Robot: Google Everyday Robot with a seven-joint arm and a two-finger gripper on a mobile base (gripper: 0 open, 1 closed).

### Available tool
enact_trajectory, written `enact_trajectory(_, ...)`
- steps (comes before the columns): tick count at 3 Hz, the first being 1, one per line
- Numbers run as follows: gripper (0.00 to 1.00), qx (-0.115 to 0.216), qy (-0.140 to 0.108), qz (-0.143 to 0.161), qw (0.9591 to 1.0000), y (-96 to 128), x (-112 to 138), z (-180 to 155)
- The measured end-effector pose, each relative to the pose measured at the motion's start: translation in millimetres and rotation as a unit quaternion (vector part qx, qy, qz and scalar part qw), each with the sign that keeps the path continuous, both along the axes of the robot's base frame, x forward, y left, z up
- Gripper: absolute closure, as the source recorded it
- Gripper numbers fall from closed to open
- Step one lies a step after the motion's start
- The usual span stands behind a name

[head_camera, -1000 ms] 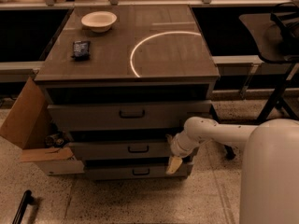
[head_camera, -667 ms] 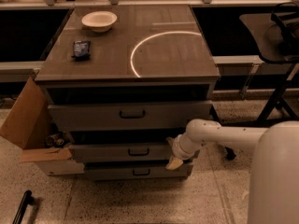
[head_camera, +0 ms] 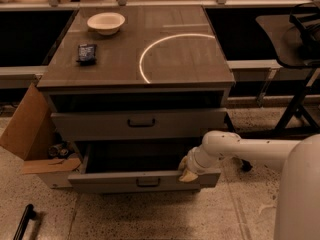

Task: Open middle drawer

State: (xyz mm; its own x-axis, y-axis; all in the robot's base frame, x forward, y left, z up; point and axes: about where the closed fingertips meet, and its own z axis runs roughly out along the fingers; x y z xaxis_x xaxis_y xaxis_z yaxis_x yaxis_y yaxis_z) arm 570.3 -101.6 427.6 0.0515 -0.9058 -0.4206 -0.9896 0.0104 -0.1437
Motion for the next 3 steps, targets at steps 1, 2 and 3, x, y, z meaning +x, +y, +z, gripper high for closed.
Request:
enact_trajectory(1, 1.00, 0.000, 0.000, 0.000, 1.0000, 0.0, 0.0, 0.8)
enact_trajectory(2, 1.00, 0.000, 0.000, 0.000, 1.0000, 0.0, 0.0, 0.8)
enact_trajectory(3, 0.81, 0.000, 0.000, 0.000, 1.0000, 0.1, -0.1, 1.4)
